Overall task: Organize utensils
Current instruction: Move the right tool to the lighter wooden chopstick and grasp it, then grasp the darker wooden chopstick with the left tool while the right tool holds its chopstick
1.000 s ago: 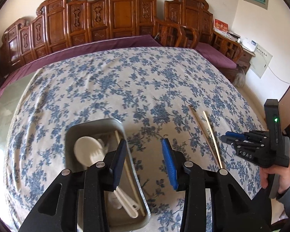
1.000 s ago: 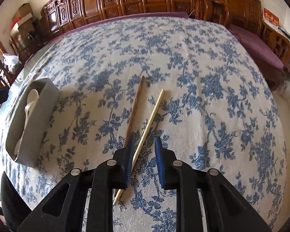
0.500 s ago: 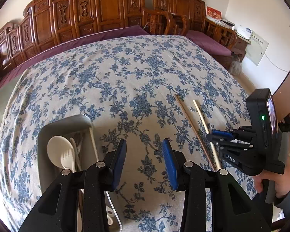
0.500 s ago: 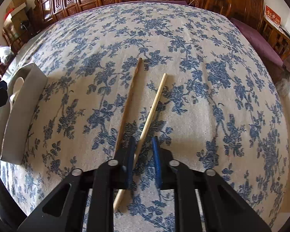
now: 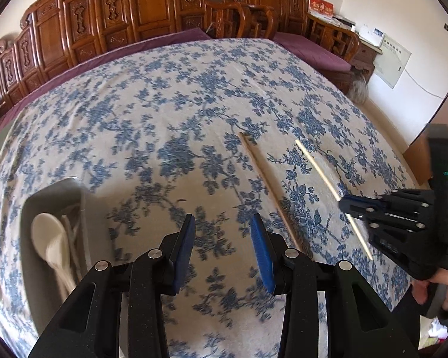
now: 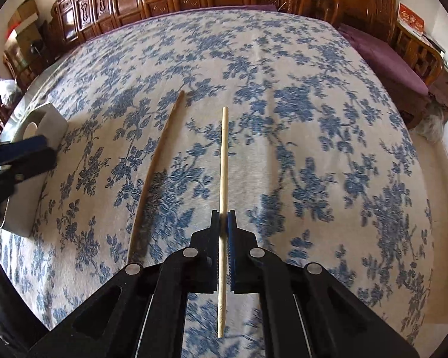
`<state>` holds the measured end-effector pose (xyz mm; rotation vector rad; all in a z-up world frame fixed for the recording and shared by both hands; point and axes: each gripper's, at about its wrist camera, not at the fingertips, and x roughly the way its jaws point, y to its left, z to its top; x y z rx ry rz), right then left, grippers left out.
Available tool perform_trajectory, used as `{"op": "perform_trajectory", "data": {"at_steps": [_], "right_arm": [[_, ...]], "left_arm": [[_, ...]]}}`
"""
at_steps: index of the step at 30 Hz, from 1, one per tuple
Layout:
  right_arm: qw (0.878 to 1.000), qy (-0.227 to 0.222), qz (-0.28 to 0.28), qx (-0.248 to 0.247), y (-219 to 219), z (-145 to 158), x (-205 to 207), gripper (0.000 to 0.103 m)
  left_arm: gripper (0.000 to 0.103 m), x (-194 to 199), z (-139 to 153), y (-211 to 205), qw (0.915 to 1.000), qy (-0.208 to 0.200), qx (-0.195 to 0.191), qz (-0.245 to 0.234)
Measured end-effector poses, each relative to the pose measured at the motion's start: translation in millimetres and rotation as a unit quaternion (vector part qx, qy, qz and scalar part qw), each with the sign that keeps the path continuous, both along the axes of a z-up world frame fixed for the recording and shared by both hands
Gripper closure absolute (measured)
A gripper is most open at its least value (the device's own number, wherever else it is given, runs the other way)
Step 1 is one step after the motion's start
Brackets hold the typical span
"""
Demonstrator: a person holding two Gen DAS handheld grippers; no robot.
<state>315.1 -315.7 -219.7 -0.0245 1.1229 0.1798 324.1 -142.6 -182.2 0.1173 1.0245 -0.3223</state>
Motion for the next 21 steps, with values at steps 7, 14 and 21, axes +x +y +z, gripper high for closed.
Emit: {"op": "perform_trajectory", "data": {"at_steps": [7,14,21], "right_arm": [[1.000,-0.010,-0.003,0.011,-19,10,-9,0.097],[0.999,-0.013,-0.018,0.024,-37,11,-17,0.097],[0.999,-0.015,-0.015,0.024,-36,10,-16,0.097]], "left_arm": [[0.067,16,-23,-35,0.9997,0.021,-0.004,-0.010],[0.069,25,-36,-61,0.9987,0.044,-0.021,-0.017],[0.078,24,-53,-73,0.9989,0.041,0.009,-0.022]]}}
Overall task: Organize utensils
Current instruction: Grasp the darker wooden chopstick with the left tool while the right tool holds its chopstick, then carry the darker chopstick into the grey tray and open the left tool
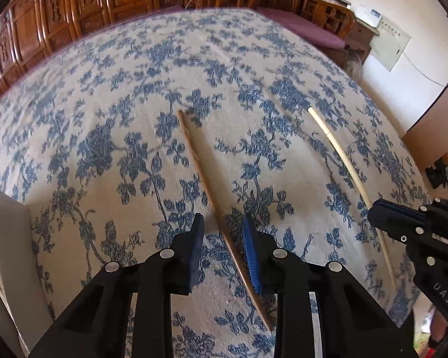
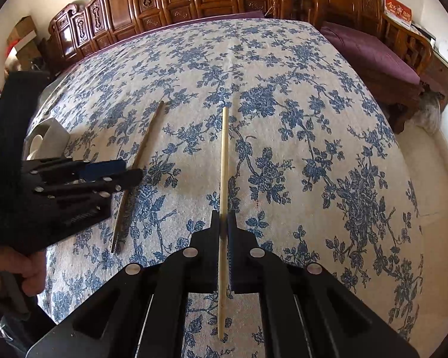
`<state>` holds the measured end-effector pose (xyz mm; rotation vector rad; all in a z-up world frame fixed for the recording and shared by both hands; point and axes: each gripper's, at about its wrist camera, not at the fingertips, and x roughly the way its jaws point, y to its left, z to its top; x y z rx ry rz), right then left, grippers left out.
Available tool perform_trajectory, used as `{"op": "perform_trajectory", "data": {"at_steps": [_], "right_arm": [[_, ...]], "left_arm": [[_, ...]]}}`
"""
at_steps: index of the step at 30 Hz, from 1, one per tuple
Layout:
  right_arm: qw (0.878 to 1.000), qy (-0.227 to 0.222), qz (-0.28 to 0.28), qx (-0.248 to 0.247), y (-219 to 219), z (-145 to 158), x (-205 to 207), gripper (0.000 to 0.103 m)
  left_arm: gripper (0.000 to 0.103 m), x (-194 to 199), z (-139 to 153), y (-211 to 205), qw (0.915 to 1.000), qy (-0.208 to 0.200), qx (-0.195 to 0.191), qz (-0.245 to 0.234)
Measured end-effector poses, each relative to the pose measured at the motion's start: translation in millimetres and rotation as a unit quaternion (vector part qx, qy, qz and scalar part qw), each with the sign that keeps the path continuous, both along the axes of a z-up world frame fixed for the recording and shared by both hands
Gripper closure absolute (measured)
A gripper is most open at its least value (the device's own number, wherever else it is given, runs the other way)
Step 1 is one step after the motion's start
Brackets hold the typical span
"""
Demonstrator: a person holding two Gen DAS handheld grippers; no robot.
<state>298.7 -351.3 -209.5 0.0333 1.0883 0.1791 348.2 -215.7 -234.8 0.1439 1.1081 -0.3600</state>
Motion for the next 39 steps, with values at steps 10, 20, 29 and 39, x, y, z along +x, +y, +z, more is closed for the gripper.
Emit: {"op": "perform_trajectory", "data": {"at_steps": [10,20,29,39], "right_arm": [[1.000,-0.021,0.011,0.002,15,18,-1,0.097],[0.999,-0.038,0.025,0.007,46,36,-5,0.097],[0.997,-0.058,0.045,0.010,80,60,-5,0.097],[0.995,-0.067,0.070,0.020,121,70,-3,0.097]], "left_arm": [[0.099,-4,5,22,0.9997,0.023,0.011,0.007],[0.099,-25,58,60,0.9998,-0.014,-0.014,0.008],[0.099,-37,95,101,0.9982,-0.051,-0.022,0.022],[0.099,-50,110,149,0.9963,-0.068,-0.031,0.041]]}}
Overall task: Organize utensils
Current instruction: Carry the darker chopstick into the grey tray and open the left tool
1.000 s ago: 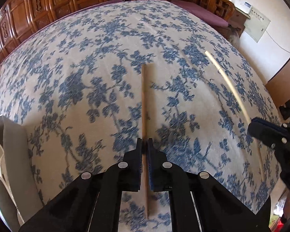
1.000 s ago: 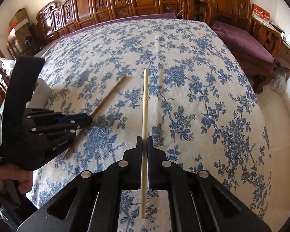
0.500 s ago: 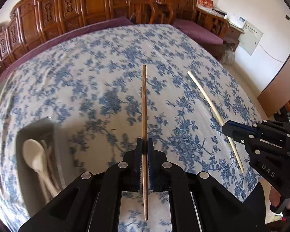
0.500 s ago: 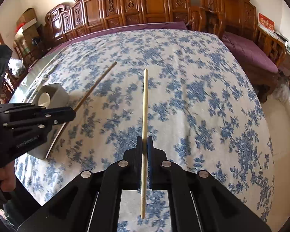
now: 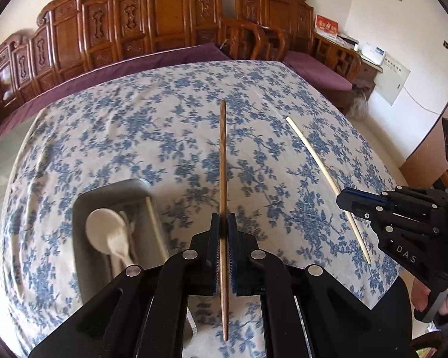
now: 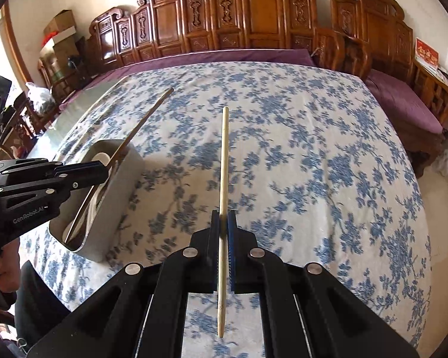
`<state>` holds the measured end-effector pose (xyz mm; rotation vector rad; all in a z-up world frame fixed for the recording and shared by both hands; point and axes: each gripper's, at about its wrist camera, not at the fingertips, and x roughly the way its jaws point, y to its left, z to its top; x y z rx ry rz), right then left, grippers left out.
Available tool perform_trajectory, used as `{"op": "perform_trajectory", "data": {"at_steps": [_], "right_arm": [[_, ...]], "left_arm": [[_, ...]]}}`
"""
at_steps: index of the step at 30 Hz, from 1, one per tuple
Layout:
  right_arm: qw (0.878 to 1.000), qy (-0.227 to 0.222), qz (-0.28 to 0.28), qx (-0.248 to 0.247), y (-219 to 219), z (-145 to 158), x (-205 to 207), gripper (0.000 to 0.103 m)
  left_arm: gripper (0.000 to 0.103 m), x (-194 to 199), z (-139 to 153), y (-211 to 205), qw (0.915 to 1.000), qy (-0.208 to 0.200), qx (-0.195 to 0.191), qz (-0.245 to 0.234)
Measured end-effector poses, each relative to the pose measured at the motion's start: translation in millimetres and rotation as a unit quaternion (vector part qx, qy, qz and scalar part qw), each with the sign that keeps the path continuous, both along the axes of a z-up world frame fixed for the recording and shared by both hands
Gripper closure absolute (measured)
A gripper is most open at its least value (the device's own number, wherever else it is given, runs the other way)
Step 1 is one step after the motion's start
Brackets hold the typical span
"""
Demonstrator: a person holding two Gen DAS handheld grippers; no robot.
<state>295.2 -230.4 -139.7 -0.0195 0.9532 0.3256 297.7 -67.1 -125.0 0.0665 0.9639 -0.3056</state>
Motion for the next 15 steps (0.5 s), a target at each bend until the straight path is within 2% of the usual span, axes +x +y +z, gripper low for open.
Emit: {"op": "perform_trajectory", "data": {"at_steps": [8,15], "right_arm": [[1.000,0.005,0.019,-0.001,29,-3,1,0.097],[0.999,0.009,0.030,-0.005,46,-6,2,0.097]], "left_arm": [[0.099,-3,-2,43,0.9999,0.004,0.006,0.011],[0.099,-1,-19,74,0.9994,0.024,0.011,0.023]]}}
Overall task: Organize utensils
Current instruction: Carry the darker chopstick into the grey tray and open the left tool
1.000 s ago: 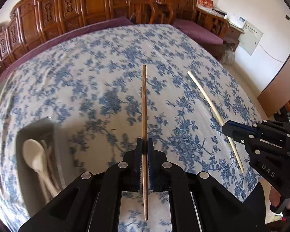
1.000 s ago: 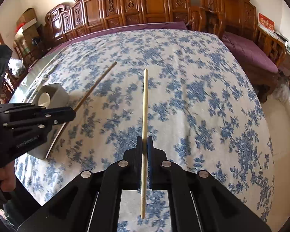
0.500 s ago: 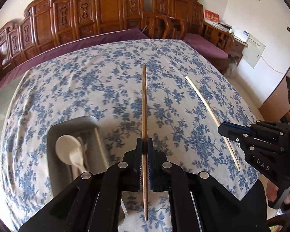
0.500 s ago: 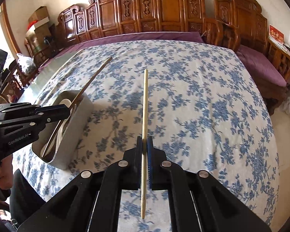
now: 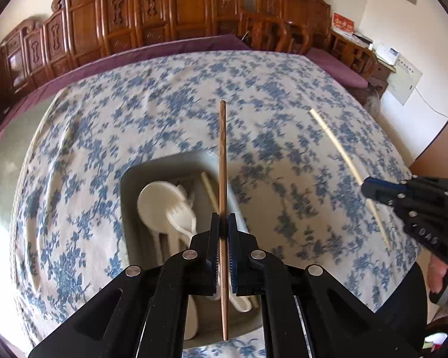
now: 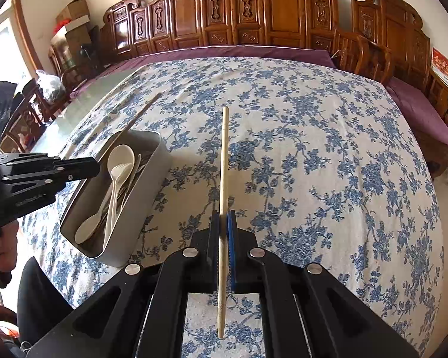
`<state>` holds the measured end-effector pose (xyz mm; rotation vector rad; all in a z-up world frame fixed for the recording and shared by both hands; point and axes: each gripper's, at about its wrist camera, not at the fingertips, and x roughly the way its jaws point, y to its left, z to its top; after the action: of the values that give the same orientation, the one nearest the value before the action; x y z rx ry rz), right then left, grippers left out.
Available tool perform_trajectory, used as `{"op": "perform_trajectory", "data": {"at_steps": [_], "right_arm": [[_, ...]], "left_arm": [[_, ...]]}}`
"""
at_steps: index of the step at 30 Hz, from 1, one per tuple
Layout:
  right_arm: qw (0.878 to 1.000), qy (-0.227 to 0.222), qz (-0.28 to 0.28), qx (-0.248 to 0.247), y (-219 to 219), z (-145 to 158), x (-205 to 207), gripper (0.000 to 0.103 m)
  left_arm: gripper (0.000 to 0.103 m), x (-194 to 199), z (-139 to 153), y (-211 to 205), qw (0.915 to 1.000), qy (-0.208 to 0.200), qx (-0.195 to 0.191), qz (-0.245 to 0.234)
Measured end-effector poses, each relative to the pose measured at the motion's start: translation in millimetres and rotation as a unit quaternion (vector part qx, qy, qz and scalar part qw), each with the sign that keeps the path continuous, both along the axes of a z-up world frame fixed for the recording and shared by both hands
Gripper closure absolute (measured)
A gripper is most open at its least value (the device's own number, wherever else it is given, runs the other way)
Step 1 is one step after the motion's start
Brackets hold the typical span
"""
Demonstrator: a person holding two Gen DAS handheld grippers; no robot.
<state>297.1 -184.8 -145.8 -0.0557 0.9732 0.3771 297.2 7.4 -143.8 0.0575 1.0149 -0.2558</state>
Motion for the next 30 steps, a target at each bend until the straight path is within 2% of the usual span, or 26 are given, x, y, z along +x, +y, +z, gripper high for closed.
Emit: {"op": "perform_trajectory", "data": {"at_steps": [6,14,23,30], "right_arm": [[1.000,0.002,0.008,-0.004,8,-1,1,0.097],[1.000,0.007,0.010,-0.008,13,-5,4,0.097],[1.000,0.009,0.029,-0.006,32,-4,3,0.097],[0.999,0.010,0.046,0.003,55,-4,3,0.097]], "left_arm": [[0.099,1,-27,21,0.9995,0.027,0.006,0.012],[0.099,5,-56,29,0.9982,0.057,0.016,0.005],[0.098,6,-56,27,0.9980,0.062,0.008,0.007],[0.095,-1,-42,37,0.9987,0.045,-0.008,0.023]]}}
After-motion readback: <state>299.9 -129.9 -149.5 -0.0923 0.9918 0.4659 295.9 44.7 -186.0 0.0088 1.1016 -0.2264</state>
